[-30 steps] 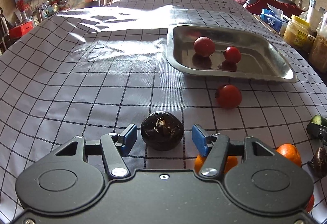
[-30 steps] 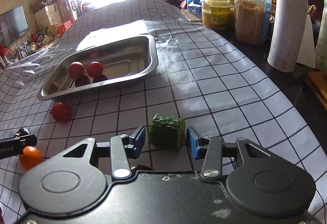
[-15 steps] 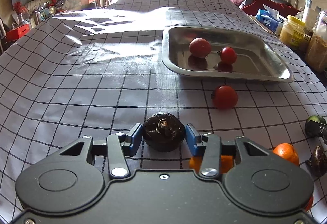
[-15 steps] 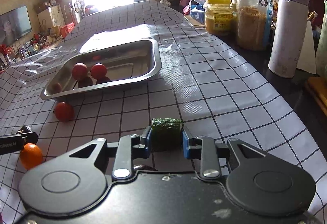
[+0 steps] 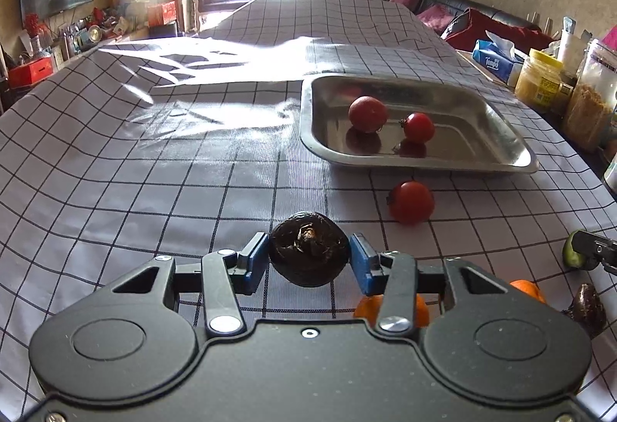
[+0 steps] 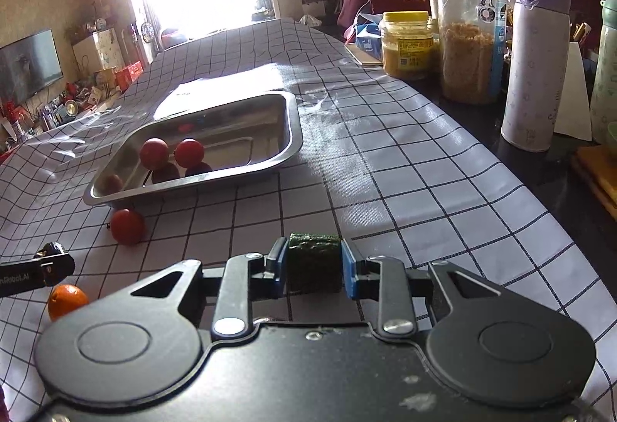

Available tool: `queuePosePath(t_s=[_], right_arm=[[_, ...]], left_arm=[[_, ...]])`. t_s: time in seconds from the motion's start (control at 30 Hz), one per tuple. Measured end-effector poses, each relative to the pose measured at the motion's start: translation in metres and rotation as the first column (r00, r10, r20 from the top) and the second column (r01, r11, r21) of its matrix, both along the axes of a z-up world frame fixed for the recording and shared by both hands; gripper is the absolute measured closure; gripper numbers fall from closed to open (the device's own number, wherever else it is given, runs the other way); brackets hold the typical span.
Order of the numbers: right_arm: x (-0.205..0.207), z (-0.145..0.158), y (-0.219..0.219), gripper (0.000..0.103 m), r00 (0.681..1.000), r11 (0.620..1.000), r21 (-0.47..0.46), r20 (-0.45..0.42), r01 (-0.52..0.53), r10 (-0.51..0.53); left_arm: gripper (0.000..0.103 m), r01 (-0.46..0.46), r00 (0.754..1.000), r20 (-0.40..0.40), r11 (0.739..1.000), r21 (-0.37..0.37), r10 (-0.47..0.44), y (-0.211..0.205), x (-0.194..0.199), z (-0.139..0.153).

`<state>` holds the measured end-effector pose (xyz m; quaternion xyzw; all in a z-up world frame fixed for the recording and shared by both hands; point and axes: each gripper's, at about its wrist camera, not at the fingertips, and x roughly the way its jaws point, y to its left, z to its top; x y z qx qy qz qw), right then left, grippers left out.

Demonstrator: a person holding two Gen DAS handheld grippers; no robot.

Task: Organize fruits
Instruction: 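Close the left gripper on the dark purple fruit while the right gripper lifts the cucumber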

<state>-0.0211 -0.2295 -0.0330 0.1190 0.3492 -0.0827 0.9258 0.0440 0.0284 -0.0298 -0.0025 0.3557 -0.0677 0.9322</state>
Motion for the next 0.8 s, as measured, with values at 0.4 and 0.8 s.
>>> queuePosePath(t_s=[0.4, 0.8], right_arm=[[-0.0017, 0.0005, 0.0029, 0.073, 1.000, 1.000, -0.010, 0.006, -0.009, 0.009], [-0.0009, 0.0026, 0.0091, 0.073, 1.000, 0.999, -0.041, 0.007, -0.026, 0.026]], left_arm=[[0.050, -0.002, 1.000, 0.015, 1.000, 0.031, 0.002, -0.0031, -0.0010, 0.0002], [0.050, -0.025, 0.999, 0.044, 0.998, 0.059, 0.023, -0.0049, -0.0047, 0.0013]])
